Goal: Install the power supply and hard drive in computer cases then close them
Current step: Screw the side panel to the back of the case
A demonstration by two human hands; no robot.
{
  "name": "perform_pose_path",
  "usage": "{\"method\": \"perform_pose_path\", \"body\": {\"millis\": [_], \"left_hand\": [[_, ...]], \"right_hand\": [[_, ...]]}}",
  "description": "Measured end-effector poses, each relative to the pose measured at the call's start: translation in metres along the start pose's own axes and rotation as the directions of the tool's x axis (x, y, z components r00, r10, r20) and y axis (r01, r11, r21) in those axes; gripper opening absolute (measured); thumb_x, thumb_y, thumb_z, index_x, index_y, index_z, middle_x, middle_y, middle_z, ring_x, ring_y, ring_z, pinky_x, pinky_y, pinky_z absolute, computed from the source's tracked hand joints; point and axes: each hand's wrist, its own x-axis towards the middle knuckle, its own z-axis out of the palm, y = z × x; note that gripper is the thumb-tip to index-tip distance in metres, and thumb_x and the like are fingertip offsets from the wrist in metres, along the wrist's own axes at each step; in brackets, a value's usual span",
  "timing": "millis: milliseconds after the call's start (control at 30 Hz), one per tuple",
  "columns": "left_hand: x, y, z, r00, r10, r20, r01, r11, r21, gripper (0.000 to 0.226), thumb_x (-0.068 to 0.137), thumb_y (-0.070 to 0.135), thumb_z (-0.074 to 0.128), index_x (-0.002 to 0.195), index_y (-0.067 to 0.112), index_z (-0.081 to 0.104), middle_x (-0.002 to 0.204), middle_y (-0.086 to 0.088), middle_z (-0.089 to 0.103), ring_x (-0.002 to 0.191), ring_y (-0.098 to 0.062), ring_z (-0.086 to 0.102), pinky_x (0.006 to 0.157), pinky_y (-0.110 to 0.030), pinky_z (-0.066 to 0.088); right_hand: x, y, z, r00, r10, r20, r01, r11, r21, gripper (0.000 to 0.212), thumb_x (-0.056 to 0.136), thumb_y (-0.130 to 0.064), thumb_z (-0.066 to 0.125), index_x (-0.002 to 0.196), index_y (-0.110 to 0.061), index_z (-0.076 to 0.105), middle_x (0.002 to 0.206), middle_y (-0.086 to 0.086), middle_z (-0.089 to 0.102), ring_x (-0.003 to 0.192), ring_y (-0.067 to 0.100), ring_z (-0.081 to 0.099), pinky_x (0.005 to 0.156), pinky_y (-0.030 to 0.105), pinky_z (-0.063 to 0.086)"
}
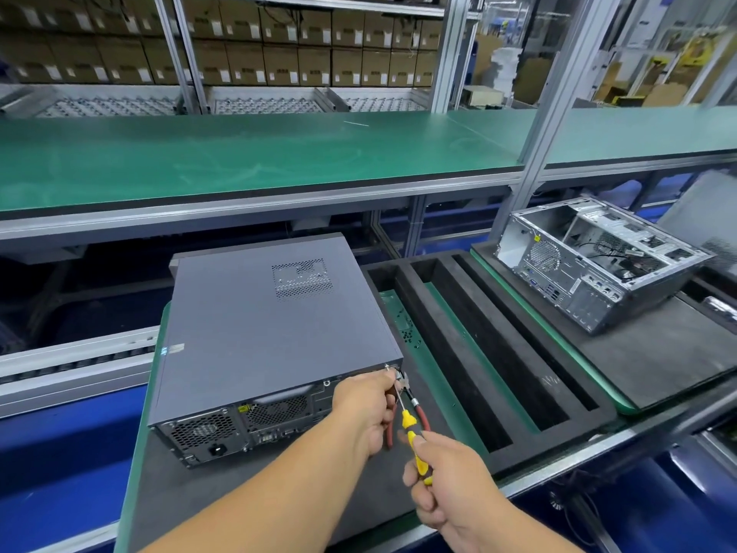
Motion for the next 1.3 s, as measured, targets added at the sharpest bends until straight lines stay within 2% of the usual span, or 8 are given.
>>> {"method": "perform_pose_path", "body": {"millis": [167, 267, 367, 467, 633, 767, 900, 1300], "left_hand": [[0.001, 0.001, 0.001, 1.000, 0.007, 0.020, -0.007, 1.000, -0.013, 0.008, 0.093, 0.007, 0.069, 0.090, 0.004, 0.075, 0.070, -0.006, 0.070, 0.045, -0.008, 0.043, 0.038, -0.020, 0.028], [0.002, 0.000, 0.001, 1.000, 0.001, 0.014, -0.001, 1.000, -0.019, 0.008, 0.093, 0.009, 0.069, 0.088, 0.005, 0.073, 0.068, -0.006, 0.067, 0.044, -0.009, 0.041, 0.037, -0.020, 0.027], [0.004, 0.000, 0.000, 1.000, -0.008, 0.004, 0.008, 1.000, -0.009, 0.010, 0.093, 0.012, 0.071, 0.088, 0.004, 0.075, 0.072, -0.008, 0.065, 0.046, -0.011, 0.040, 0.038, -0.022, 0.029], [0.004, 0.000, -0.002, 1.000, -0.025, 0.003, 0.025, 1.000, -0.013, 0.011, 0.093, 0.013, 0.071, 0.089, 0.004, 0.077, 0.074, -0.008, 0.067, 0.047, -0.011, 0.041, 0.038, -0.022, 0.030], [0.002, 0.003, 0.001, 0.997, -0.081, 0.011, 0.082, 0.987, -0.135, 0.014, 0.098, 0.009, 0.061, 0.093, 0.003, 0.073, 0.077, -0.011, 0.074, 0.045, -0.010, 0.044, 0.038, -0.021, 0.025], [0.000, 0.003, 0.004, 0.993, -0.120, 0.015, 0.121, 0.976, -0.182, 0.020, 0.099, 0.013, 0.060, 0.086, 0.005, 0.073, 0.079, -0.010, 0.077, 0.046, -0.011, 0.044, 0.038, -0.021, 0.024], [-0.001, 0.001, 0.006, 0.993, -0.119, -0.010, 0.116, 0.976, -0.185, 0.015, 0.097, 0.014, 0.064, 0.092, 0.005, 0.075, 0.081, -0.008, 0.079, 0.048, -0.010, 0.047, 0.039, -0.022, 0.026], [-0.003, -0.008, 0.008, 0.997, -0.077, 0.009, 0.078, 0.980, -0.183, 0.011, 0.096, 0.013, 0.064, 0.096, 0.006, 0.072, 0.074, -0.007, 0.075, 0.047, -0.008, 0.046, 0.037, -0.021, 0.028]], "right_hand": [[0.001, -0.001, 0.010, 0.997, 0.041, -0.058, -0.035, 0.995, 0.096, 0.021, 0.096, -0.018, 0.071, 0.101, -0.006, 0.055, 0.062, 0.008, 0.054, 0.045, 0.014, 0.031, 0.042, 0.021, 0.019], [0.000, -0.003, 0.014, 0.996, 0.071, -0.060, -0.061, 0.987, 0.149, 0.025, 0.100, -0.027, 0.067, 0.096, -0.004, 0.059, 0.065, 0.011, 0.060, 0.044, 0.014, 0.035, 0.043, 0.020, 0.020], [0.002, -0.002, 0.016, 0.995, 0.074, -0.069, -0.064, 0.988, 0.139, 0.043, 0.105, -0.039, 0.058, 0.100, 0.003, 0.068, 0.072, 0.016, 0.068, 0.042, 0.015, 0.039, 0.043, 0.020, 0.022], [0.002, 0.000, 0.016, 0.993, 0.090, -0.071, -0.078, 0.985, 0.155, 0.051, 0.107, -0.043, 0.052, 0.100, 0.003, 0.073, 0.070, 0.014, 0.065, 0.043, 0.015, 0.039, 0.042, 0.021, 0.022], [0.002, -0.006, 0.012, 0.994, 0.089, -0.066, -0.074, 0.975, 0.211, 0.037, 0.103, -0.037, 0.060, 0.109, -0.002, 0.070, 0.066, 0.010, 0.056, 0.045, 0.015, 0.035, 0.043, 0.022, 0.020], [0.004, -0.007, 0.009, 0.996, -0.001, -0.093, 0.015, 0.989, 0.147, 0.029, 0.103, -0.029, 0.061, 0.110, -0.001, 0.063, 0.065, 0.008, 0.055, 0.045, 0.015, 0.034, 0.042, 0.022, 0.020], [0.004, -0.002, 0.003, 0.993, -0.071, -0.097, 0.079, 0.994, 0.076, 0.028, 0.101, -0.030, 0.063, 0.106, -0.002, 0.062, 0.066, 0.009, 0.056, 0.046, 0.016, 0.034, 0.042, 0.022, 0.022], [-0.002, 0.002, -0.019, 0.983, -0.167, -0.078, 0.155, 0.978, -0.140, 0.028, 0.101, -0.029, 0.063, 0.098, -0.001, 0.060, 0.066, 0.011, 0.058, 0.043, 0.019, 0.034, 0.042, 0.024, 0.025]]}}
